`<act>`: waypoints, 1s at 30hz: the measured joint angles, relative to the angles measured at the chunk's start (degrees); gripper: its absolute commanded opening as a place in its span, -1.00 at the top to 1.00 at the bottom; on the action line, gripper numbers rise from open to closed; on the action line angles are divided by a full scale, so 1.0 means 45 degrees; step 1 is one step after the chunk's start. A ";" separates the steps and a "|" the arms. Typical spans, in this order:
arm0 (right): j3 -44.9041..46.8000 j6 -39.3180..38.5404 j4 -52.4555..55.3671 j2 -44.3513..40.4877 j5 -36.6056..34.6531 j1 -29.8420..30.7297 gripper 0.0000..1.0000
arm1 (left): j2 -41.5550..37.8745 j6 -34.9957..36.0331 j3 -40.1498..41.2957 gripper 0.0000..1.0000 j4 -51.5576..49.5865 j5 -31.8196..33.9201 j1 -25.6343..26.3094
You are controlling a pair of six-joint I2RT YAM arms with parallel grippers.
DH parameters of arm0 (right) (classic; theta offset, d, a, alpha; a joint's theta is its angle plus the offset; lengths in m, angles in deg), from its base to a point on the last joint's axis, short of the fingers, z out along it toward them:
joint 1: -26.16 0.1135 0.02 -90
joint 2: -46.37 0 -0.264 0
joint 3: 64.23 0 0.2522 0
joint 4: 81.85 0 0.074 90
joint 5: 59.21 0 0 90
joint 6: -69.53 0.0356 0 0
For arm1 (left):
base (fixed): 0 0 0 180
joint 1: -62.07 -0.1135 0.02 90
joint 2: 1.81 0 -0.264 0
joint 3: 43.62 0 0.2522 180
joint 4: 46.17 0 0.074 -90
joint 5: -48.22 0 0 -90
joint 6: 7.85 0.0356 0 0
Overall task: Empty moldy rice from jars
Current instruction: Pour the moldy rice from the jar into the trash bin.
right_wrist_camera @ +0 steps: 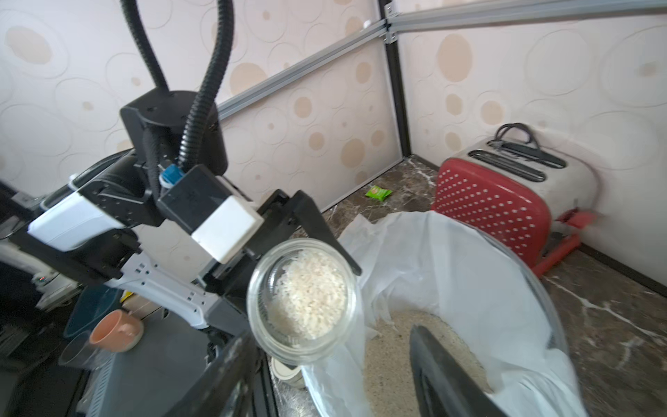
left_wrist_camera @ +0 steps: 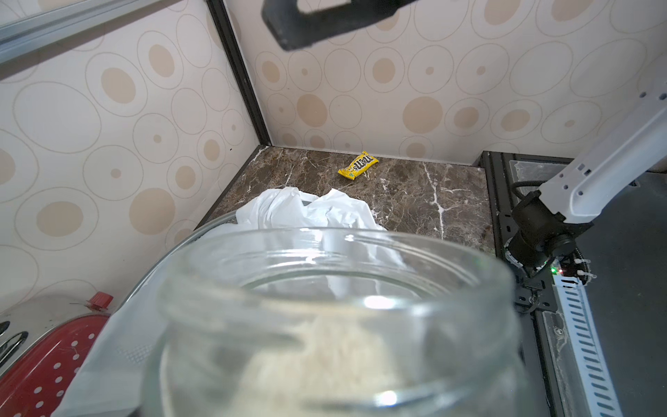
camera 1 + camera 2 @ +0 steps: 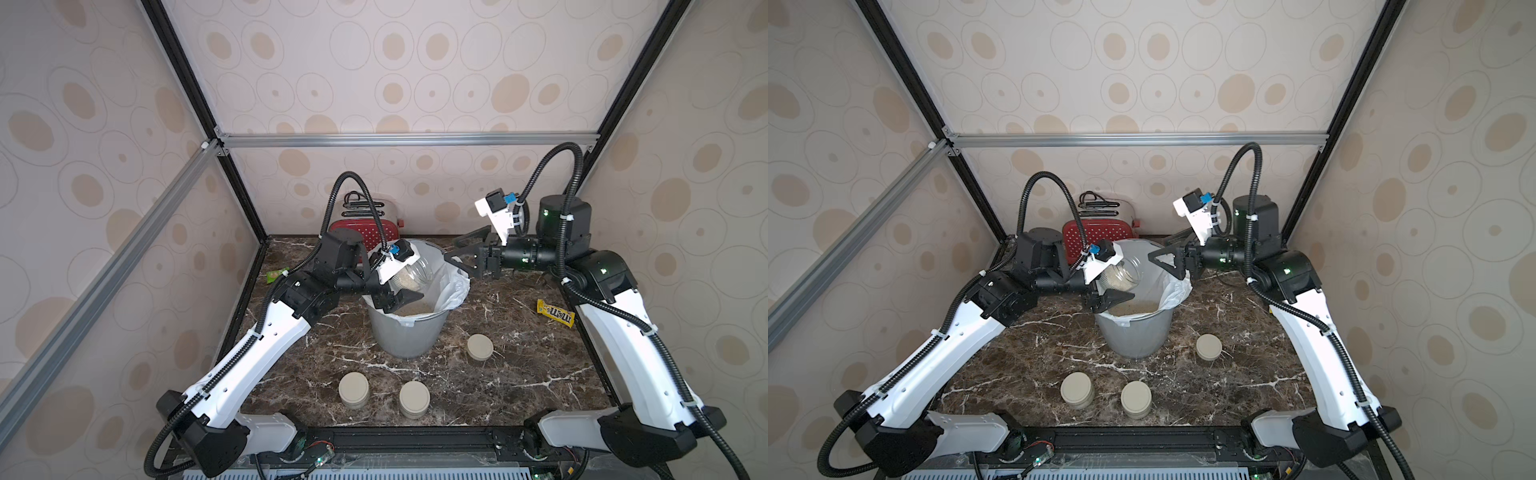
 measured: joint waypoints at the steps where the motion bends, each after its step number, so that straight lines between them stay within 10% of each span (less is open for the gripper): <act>1: -0.0228 -0.0189 0.0209 0.0214 0.0087 0.0233 -0.32 | 0.0117 0.0053 -0.0151 0.21 -0.0058 -0.0053 -0.0005; 16: -0.1277 -0.1656 0.1982 0.1826 0.0359 0.1817 -0.01 | 0.0996 0.0364 -0.0801 0.20 -0.0199 -0.0413 -0.0015; 23: -0.1549 -0.2103 0.2331 0.2239 0.0015 0.2205 0.48 | 0.1107 0.0457 -0.0996 0.13 -0.0301 -0.0481 -0.0015; 30: -0.1545 -0.2016 0.2365 0.2229 -0.0155 0.2356 1.00 | 0.1112 0.1005 -0.0937 -0.47 -0.0389 -0.0559 -0.0015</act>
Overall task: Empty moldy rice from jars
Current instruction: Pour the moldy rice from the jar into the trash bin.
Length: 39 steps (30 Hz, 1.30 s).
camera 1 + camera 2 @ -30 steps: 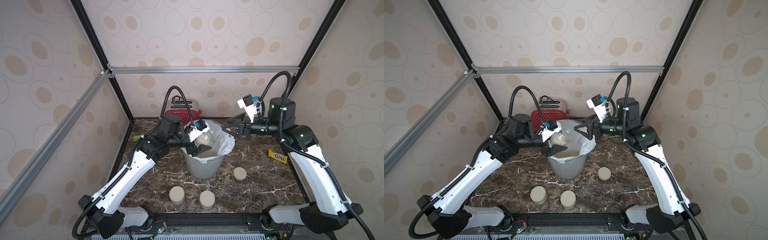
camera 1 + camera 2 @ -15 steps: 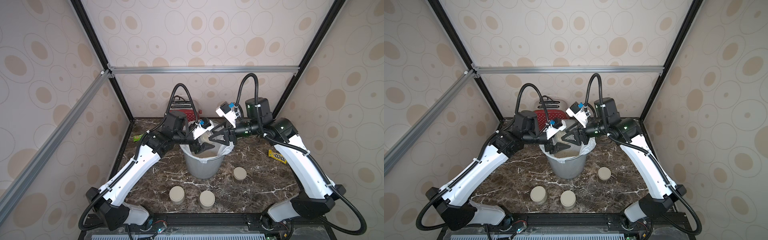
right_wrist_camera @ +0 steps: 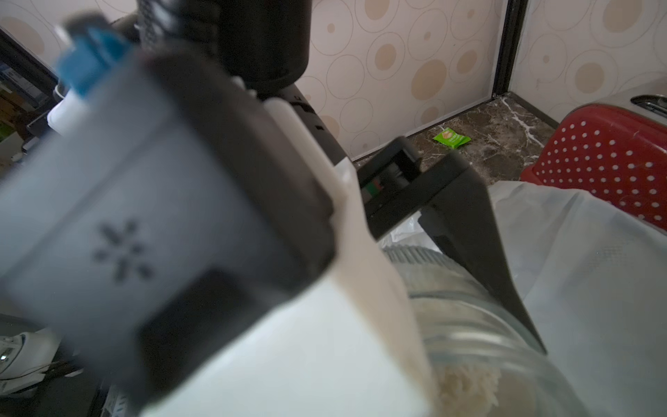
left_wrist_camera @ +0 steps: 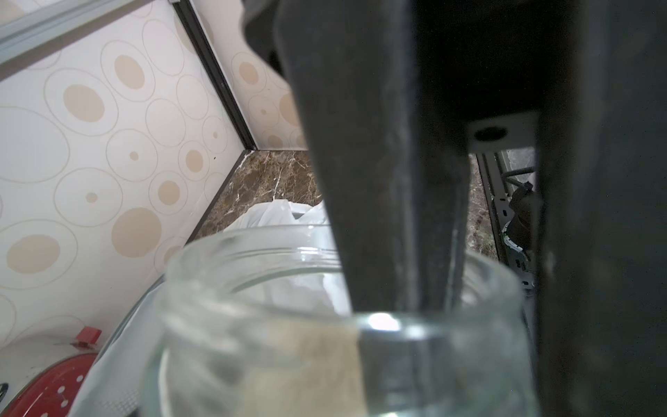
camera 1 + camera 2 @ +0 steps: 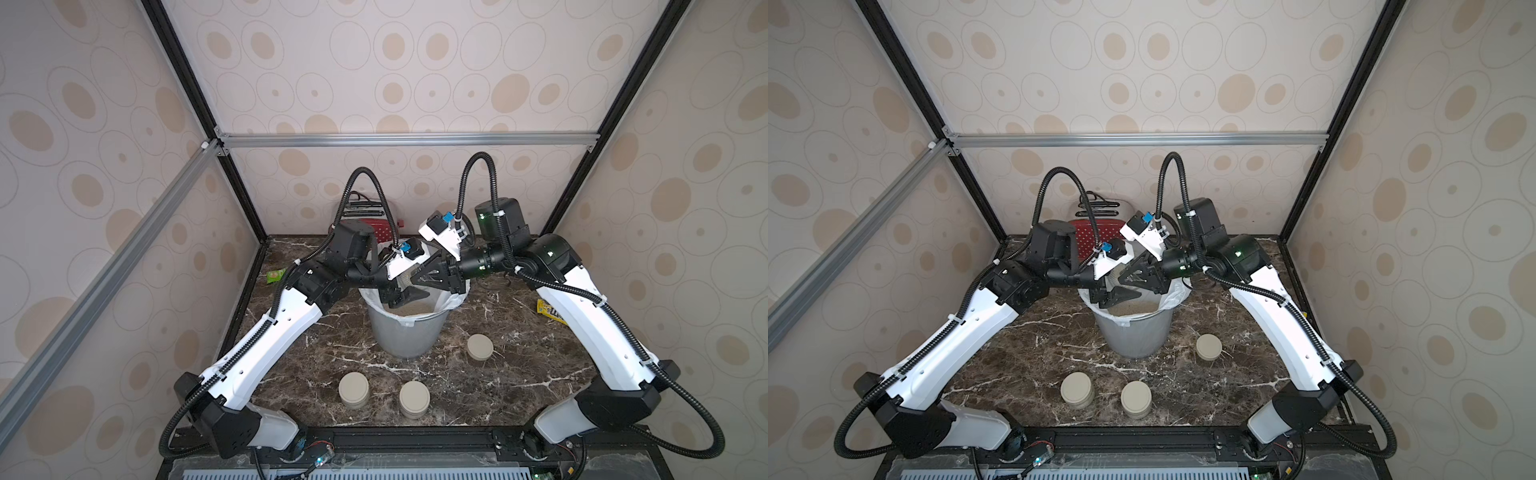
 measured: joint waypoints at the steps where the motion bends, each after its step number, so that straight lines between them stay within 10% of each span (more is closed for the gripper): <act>1: 0.0049 0.0029 -0.0073 -0.0010 -0.0024 0.0000 1.00 | -0.0029 0.0015 0.0053 -0.56 0.0053 0.0019 -0.0010; 4: 0.0199 0.0262 -0.0238 -0.0019 -0.0044 0.0068 1.00 | -0.0267 -0.0131 0.0442 -0.97 0.0418 0.0311 -0.0029; 25: 0.1088 0.2079 -0.2191 0.0015 -0.1311 -0.0296 1.00 | -0.3191 -0.1243 0.2997 -0.98 0.1399 0.3526 -0.0180; 39: 0.3007 0.3211 -0.4391 -0.0291 -0.2035 -0.0301 1.00 | -0.3541 -0.9228 0.2244 -0.98 0.2793 0.6489 -0.0180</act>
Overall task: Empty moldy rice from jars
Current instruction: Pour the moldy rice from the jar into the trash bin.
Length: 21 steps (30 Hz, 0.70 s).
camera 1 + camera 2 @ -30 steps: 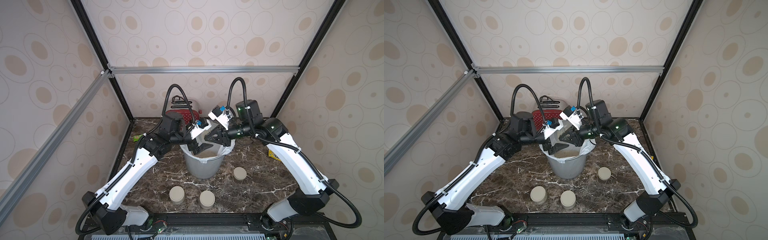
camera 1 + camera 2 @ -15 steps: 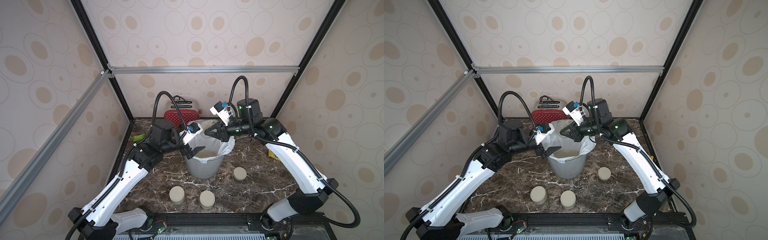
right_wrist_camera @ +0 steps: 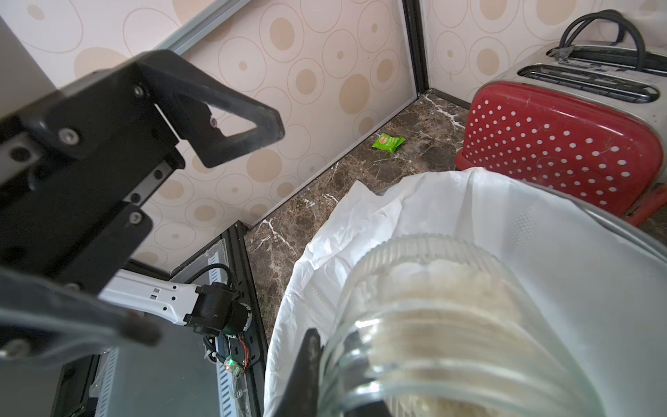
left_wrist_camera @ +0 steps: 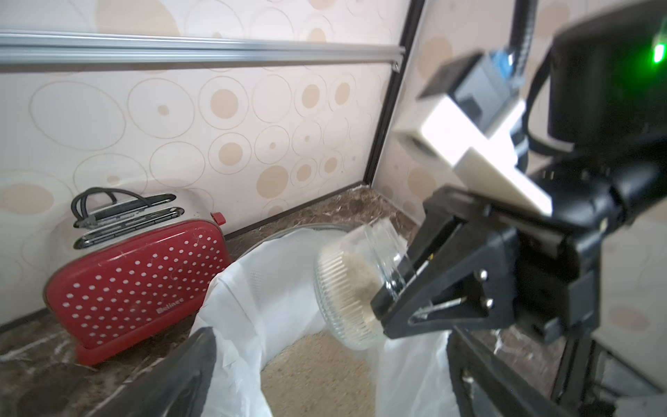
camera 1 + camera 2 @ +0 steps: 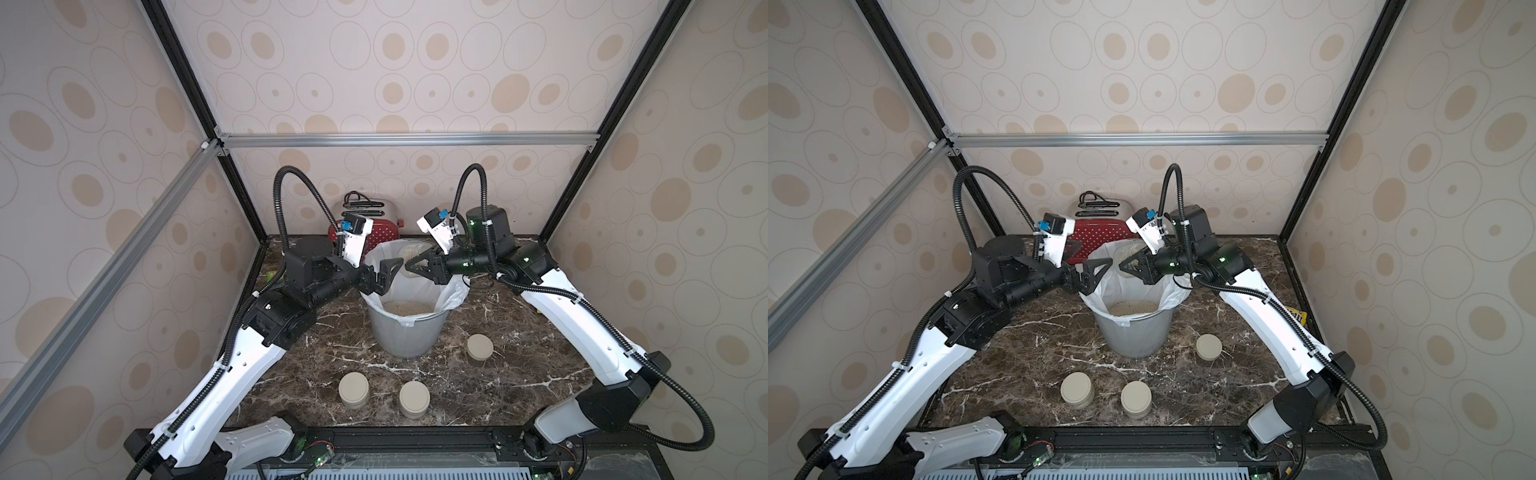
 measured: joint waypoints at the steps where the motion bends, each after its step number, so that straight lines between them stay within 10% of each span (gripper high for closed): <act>1: 0.0175 0.0102 -0.0189 -0.0107 -0.0068 0.0000 1.00 | -0.0005 -0.0675 0.0005 -0.98 0.0238 0.0136 0.0000; 21: 0.1549 0.1627 -0.4051 -0.1137 -0.0607 0.0073 1.00 | 0.0267 -1.3940 0.1559 -0.98 0.4046 0.3347 0.0000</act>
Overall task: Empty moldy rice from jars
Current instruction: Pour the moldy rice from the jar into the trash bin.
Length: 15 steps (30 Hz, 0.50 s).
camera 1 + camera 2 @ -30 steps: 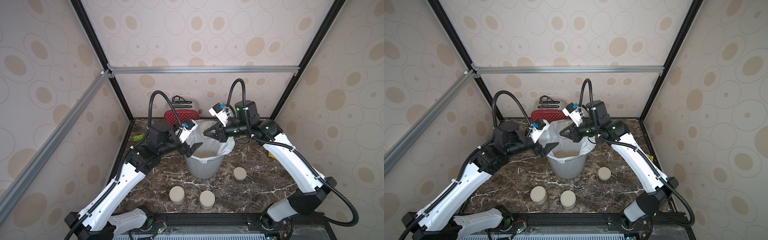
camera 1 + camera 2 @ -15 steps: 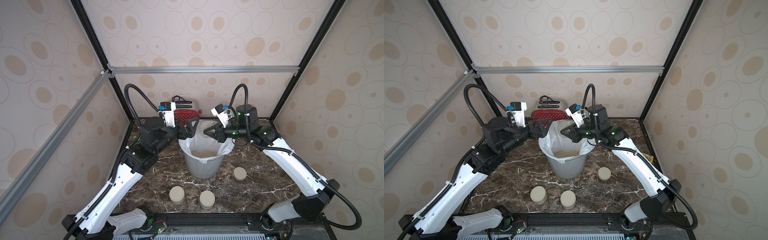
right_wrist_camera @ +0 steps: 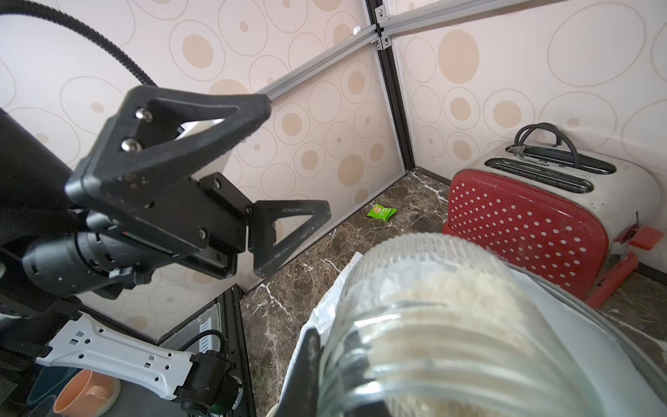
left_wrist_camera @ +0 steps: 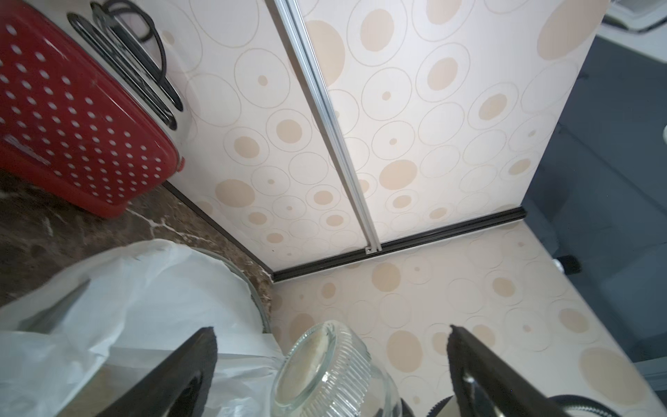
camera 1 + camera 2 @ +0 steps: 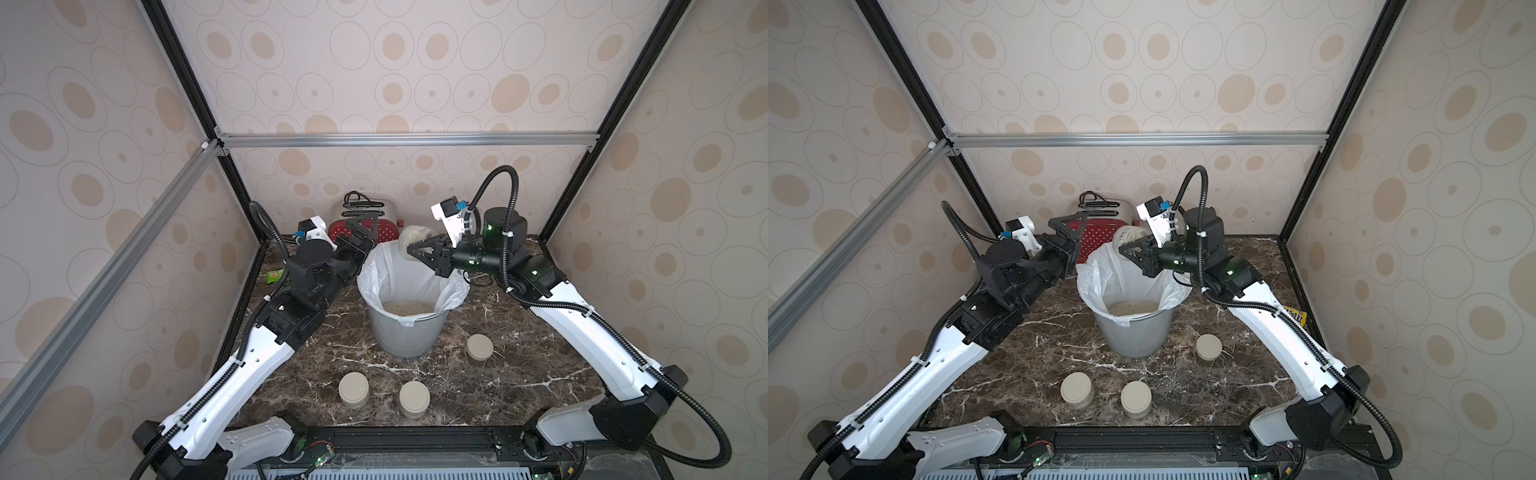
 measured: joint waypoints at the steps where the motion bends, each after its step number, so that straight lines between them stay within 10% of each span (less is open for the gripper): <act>1: 0.0044 0.0063 -0.0199 0.0000 -0.0010 0.0024 1.00 | 0.0146 -0.0583 0.0058 -0.98 0.0253 -0.0083 0.0000; 15: 0.0355 0.0709 -0.1588 0.0087 0.0010 0.0384 1.00 | 0.2312 -0.4478 -0.0078 -0.98 0.0923 -0.2025 0.0029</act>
